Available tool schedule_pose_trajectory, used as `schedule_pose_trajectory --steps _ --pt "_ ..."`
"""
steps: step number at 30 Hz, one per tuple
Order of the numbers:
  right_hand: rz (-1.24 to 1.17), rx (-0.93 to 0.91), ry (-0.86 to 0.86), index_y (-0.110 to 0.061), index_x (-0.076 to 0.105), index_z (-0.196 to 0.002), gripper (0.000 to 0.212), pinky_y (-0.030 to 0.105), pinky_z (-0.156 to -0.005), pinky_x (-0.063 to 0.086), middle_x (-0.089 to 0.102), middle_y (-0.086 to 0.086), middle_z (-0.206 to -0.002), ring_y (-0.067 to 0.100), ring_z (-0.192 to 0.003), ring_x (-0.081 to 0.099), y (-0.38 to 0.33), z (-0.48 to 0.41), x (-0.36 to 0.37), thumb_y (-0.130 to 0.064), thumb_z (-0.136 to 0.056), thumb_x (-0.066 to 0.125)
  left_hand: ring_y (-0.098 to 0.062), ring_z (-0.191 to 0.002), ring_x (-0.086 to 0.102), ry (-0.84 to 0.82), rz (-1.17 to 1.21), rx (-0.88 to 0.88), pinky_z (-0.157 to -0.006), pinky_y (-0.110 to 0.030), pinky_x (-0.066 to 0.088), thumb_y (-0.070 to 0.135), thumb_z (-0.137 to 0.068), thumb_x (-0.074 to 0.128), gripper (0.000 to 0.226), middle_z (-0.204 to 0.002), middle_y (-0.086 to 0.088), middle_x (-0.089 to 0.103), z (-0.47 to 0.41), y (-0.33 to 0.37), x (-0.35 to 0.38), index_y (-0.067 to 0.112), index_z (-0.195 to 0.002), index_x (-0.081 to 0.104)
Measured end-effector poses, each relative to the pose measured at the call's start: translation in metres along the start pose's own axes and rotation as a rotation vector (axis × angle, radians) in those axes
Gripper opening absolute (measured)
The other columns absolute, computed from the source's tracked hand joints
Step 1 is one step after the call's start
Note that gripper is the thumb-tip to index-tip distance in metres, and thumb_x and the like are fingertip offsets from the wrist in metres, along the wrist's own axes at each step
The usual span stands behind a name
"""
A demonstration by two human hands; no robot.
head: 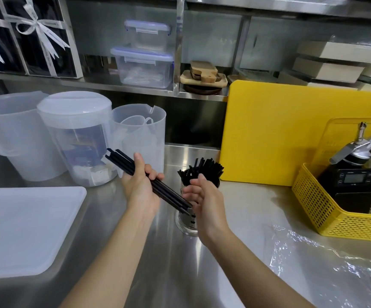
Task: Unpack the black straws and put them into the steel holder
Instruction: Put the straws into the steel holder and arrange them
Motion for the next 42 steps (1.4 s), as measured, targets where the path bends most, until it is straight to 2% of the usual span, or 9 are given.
schedule_pose_trajectory --steps 5,9,13,19,24,27,31,33,42 --pt "-0.225 0.147 0.220 -0.008 0.058 -0.084 0.024 0.034 -0.074 0.043 0.054 0.004 -0.063 0.019 -0.067 0.051 0.016 -0.003 0.009 -0.028 -0.094 0.047 -0.007 -0.038 0.036 -0.034 -0.103 0.045 -0.040 -0.023 0.041 0.029 -0.093 0.051 0.025 -0.054 0.003 0.036 0.019 -0.027 0.008 0.015 -0.074 0.044" --pt "-0.060 -0.026 0.219 -0.009 0.059 -0.083 0.017 0.022 -0.059 0.040 0.053 -0.002 -0.063 0.011 -0.060 0.047 0.006 -0.003 -0.003 -0.023 -0.092 0.053 -0.005 -0.038 0.029 -0.183 -0.171 0.044 -0.036 -0.018 0.029 0.027 -0.094 0.049 0.027 -0.052 0.005 0.030 0.020 -0.026 0.014 0.016 -0.072 0.039" --pt "0.150 -0.319 -0.007 -0.012 0.057 -0.070 0.018 0.012 -0.046 0.033 0.049 -0.014 -0.048 0.000 -0.045 0.041 -0.038 -0.006 -0.019 -0.020 -0.087 0.060 -0.006 -0.035 0.029 -0.545 -0.361 0.036 -0.034 -0.018 0.028 0.020 -0.080 0.068 0.032 -0.046 0.006 0.032 0.020 -0.020 0.019 0.016 -0.070 0.038" --pt "0.488 -0.410 -0.437 -0.011 0.057 -0.079 0.014 0.011 -0.038 0.027 0.042 -0.011 -0.037 0.002 -0.033 0.033 -0.112 -0.012 -0.019 -0.018 -0.080 0.068 -0.009 -0.031 0.032 -0.879 -0.694 -0.082 -0.035 -0.022 0.024 -0.003 -0.066 0.074 0.038 -0.040 0.005 0.036 0.028 -0.031 0.033 0.011 -0.064 0.039" --pt "0.746 -0.529 -0.352 -0.005 0.057 -0.075 0.021 0.011 -0.048 0.035 0.048 -0.010 -0.053 0.001 -0.048 0.045 -0.120 -0.027 -0.009 -0.021 -0.081 0.069 -0.019 -0.047 0.052 -0.976 -0.972 0.165 -0.047 -0.031 0.043 0.013 -0.062 0.079 0.031 -0.058 -0.009 0.054 0.027 -0.036 0.063 0.024 -0.075 0.054" --pt "0.844 -0.660 -0.232 -0.003 0.049 -0.062 0.027 0.019 -0.048 0.030 0.039 -0.004 -0.052 0.006 -0.049 0.036 -0.128 -0.035 -0.009 -0.014 -0.083 0.061 -0.011 -0.052 0.055 -0.969 -1.044 0.236 -0.057 -0.035 0.045 0.014 -0.062 0.081 0.034 -0.058 0.003 0.057 0.026 -0.033 0.082 0.031 -0.071 0.053" --pt "0.692 -0.773 -0.091 -0.012 0.043 -0.057 0.029 0.019 -0.048 0.029 0.037 -0.006 -0.051 0.004 -0.047 0.035 -0.144 -0.042 -0.015 -0.010 -0.083 0.056 -0.001 -0.090 0.059 -0.999 -0.988 0.313 -0.084 -0.020 0.048 0.012 -0.064 0.081 0.050 -0.093 0.010 0.060 0.016 -0.027 0.088 0.025 -0.101 0.050" --pt "0.686 -0.785 -0.031 -0.014 0.042 -0.055 0.030 0.022 -0.050 0.029 0.036 -0.007 -0.050 0.005 -0.048 0.034 -0.140 -0.048 -0.020 -0.014 -0.082 0.056 0.001 -0.085 0.060 -0.899 -0.882 0.319 -0.084 -0.018 0.048 0.007 -0.067 0.078 0.046 -0.091 0.006 0.061 0.005 -0.023 0.077 0.019 -0.103 0.051" --pt "0.974 -0.348 -0.154 -0.002 0.057 -0.065 0.019 0.028 -0.052 0.038 0.054 0.004 -0.061 0.013 -0.056 0.048 -0.066 -0.077 -0.033 -0.015 -0.077 0.065 -0.002 -0.077 0.061 -0.691 -0.925 0.227 -0.077 -0.017 0.049 0.011 -0.073 0.075 0.028 -0.082 0.003 0.065 -0.017 -0.042 0.014 0.023 -0.089 0.056"
Point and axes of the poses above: each hand's wrist, its own z-axis away from the middle knuckle, its own x-axis out of the palm, y = z × x, the point moved 1 cm from there along -z, towards the middle knuckle
